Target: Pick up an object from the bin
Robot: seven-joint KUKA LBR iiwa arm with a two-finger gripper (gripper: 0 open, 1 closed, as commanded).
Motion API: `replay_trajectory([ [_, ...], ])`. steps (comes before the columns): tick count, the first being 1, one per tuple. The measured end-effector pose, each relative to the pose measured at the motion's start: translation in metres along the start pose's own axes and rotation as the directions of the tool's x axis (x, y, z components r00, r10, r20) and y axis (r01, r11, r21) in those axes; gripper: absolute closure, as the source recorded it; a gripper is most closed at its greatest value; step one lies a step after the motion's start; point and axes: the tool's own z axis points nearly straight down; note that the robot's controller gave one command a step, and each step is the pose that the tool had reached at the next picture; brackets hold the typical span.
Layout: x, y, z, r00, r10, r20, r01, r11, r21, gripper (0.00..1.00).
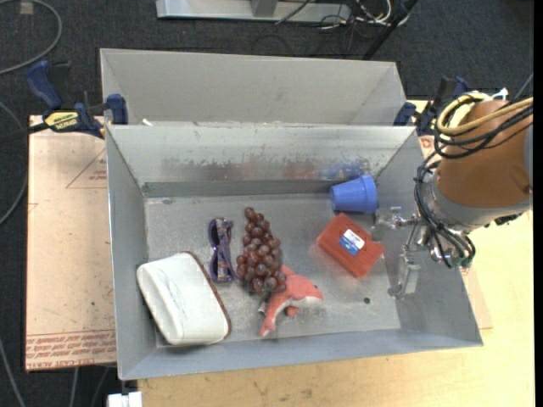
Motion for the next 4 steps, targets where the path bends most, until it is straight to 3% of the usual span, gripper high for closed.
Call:
replay_trajectory([
  [1, 0.000, 0.000, 0.000, 1.000, 0.000, 0.000, 0.000, 1.000, 0.000, 0.00],
  [2, -0.022, 0.009, 0.026, 0.998, -0.066, 0.007, 0.066, 0.998, 0.003, 0.00],
  [3, -0.036, 0.013, 0.047, 0.999, -0.044, 0.001, 0.044, 0.999, -0.002, 0.00],
  [4, -0.049, 0.010, 0.061, 0.995, 0.102, 0.008, -0.102, 0.995, -0.001, 0.00],
])
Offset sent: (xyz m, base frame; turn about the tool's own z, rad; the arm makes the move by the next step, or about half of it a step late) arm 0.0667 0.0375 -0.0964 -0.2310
